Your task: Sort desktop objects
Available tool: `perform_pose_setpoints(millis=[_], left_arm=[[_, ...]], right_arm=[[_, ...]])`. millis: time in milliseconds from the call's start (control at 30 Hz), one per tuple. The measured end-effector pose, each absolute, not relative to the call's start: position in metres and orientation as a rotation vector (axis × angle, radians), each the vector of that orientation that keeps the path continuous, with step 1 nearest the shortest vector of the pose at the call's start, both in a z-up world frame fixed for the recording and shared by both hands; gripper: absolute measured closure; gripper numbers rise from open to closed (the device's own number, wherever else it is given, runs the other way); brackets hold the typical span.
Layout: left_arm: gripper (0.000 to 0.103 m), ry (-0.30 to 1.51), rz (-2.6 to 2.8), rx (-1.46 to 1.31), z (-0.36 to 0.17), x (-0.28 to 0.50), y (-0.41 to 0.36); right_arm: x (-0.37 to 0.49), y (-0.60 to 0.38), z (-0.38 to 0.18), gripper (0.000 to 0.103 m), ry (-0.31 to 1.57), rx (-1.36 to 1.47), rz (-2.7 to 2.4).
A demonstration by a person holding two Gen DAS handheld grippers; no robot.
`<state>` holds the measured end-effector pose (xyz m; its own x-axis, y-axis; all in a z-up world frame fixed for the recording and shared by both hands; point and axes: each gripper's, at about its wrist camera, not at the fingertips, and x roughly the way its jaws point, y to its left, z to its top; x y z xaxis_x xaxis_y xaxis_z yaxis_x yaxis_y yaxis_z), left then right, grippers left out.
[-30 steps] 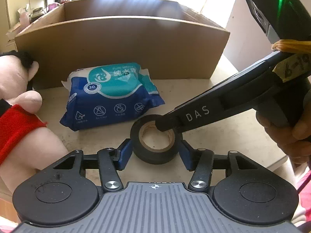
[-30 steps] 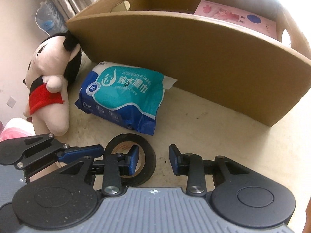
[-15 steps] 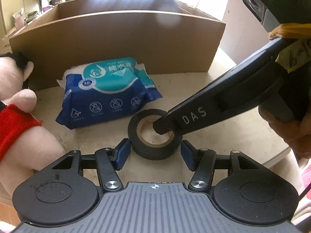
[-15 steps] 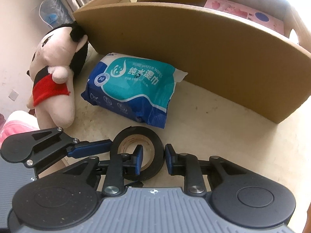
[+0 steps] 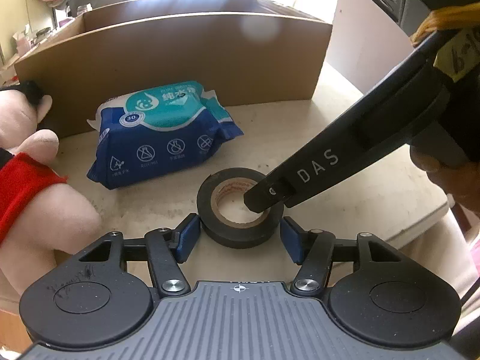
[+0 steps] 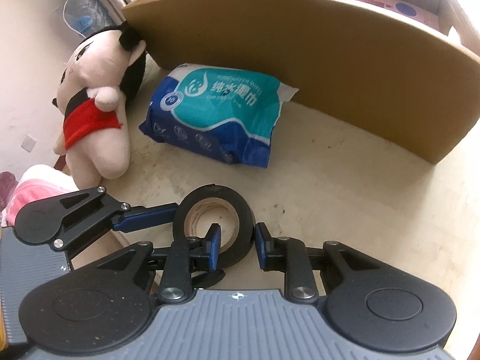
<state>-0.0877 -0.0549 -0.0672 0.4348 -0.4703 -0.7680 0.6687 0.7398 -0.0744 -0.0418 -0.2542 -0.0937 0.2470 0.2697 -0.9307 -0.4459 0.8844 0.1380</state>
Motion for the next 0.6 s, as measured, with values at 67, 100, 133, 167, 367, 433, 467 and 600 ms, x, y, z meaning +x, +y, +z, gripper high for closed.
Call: perform_pose_setpoints(millis=[67, 100, 133, 167, 367, 433, 467, 600], left_arm=[[0.043, 0.865, -0.718, 0.260, -0.067, -0.093, -0.053], [0.043, 0.862, -0.718, 0.260, -0.066, -0.095, -0.051], [0.042, 0.860, -0.719, 0.259, -0.065, -0.097, -0.051], [0.040, 0.858, -0.721, 0.257, -0.065, -0.099, -0.050], [0.035, 0.847, -0.720, 0.271, -0.060, -0.111, -0.050], [0.035, 0.842, -0.717, 0.282, -0.059, -0.114, -0.050], [0.035, 0.841, -0.714, 0.283, -0.058, -0.116, -0.050], [0.035, 0.841, -0.700, 0.274, -0.053, -0.121, -0.048]], right_arm=[[-0.042, -0.254, -0.094, 0.076, 1.235, -0.162, 0.495], [-0.042, -0.254, -0.094, 0.076, 1.236, -0.162, 0.495], [-0.043, -0.254, -0.094, 0.076, 1.235, -0.162, 0.494], [-0.042, -0.254, -0.094, 0.076, 1.236, -0.160, 0.493], [-0.041, -0.252, -0.092, 0.076, 1.221, -0.176, 0.493], [-0.041, -0.252, -0.092, 0.076, 1.221, -0.183, 0.496], [-0.041, -0.252, -0.092, 0.076, 1.224, -0.182, 0.498], [-0.041, -0.252, -0.091, 0.076, 1.231, -0.185, 0.501]])
